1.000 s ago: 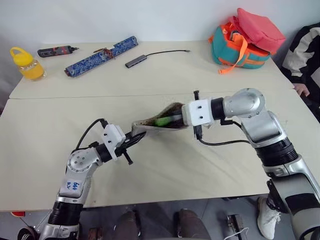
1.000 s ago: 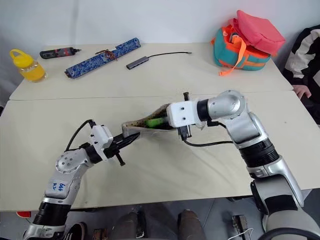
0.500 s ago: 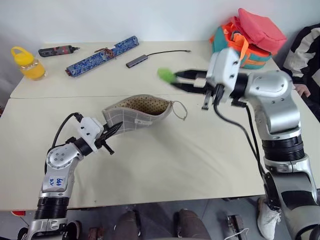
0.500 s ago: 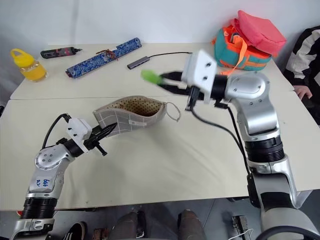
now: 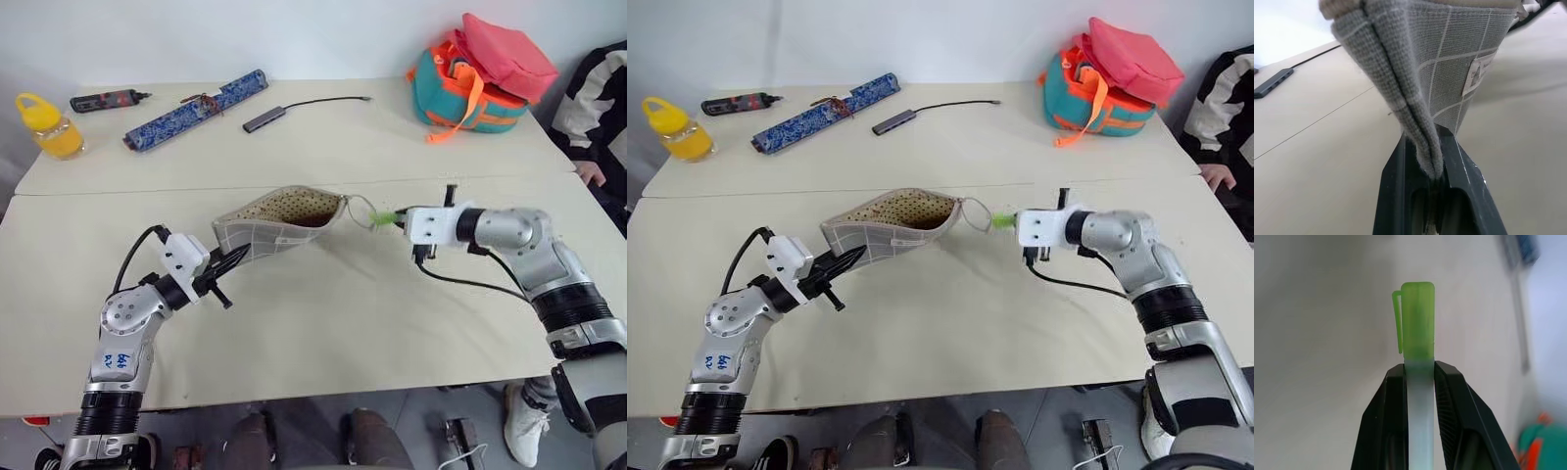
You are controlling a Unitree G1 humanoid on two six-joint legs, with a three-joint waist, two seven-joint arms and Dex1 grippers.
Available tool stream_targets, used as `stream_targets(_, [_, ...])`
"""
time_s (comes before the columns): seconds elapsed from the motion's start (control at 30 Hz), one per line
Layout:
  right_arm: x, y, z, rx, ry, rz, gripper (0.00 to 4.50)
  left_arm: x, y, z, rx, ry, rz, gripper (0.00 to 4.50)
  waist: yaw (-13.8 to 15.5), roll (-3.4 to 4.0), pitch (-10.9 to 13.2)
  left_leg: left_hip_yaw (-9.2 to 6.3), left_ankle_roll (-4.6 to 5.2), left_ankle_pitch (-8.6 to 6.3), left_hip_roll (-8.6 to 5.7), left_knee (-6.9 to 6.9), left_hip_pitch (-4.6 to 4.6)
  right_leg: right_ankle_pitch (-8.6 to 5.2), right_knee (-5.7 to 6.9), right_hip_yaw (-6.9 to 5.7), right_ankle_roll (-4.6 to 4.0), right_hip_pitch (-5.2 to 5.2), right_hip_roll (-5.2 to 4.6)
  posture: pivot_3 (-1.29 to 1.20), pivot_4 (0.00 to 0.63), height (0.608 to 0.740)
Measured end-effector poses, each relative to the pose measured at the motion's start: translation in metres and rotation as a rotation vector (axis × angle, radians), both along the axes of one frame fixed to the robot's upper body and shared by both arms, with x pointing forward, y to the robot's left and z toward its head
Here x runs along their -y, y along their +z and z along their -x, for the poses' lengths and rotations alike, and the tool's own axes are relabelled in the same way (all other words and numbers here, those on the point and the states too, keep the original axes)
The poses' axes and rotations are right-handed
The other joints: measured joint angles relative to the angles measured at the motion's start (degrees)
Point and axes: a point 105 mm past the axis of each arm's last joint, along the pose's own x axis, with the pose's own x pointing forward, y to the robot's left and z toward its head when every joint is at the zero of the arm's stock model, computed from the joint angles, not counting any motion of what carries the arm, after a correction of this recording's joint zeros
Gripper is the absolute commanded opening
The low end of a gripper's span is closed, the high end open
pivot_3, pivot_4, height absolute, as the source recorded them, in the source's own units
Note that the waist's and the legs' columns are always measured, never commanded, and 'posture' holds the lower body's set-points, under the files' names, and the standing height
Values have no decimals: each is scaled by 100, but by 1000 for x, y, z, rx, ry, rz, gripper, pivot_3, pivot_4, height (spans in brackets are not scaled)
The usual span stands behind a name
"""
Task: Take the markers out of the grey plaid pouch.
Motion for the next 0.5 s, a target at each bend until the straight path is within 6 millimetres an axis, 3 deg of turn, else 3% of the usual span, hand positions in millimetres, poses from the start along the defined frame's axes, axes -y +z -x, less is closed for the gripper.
stream_targets(0.13, [5,-4,-4,17,-45,14,406,1,0,0,-5,-2,3,0,-20,0,0,-3,-2,1,3,2,1,0,3,0,0,2,2,0,150,740])
stream_targets(0.37, [4,-8,-3,-66,-73,-56,2762,3,0,0,-4,-8,5,0,37,0,0,-3,-1,1,1,5,1,0,1,0,0,4,1,0,150,740])
stream_targets(0.5, [-15,25,6,-159,-10,-312,2762,4,0,1,-4,-12,5,0,32,1,0,-3,-1,1,8,5,1,0,5,3,0,4,7,0,150,740])
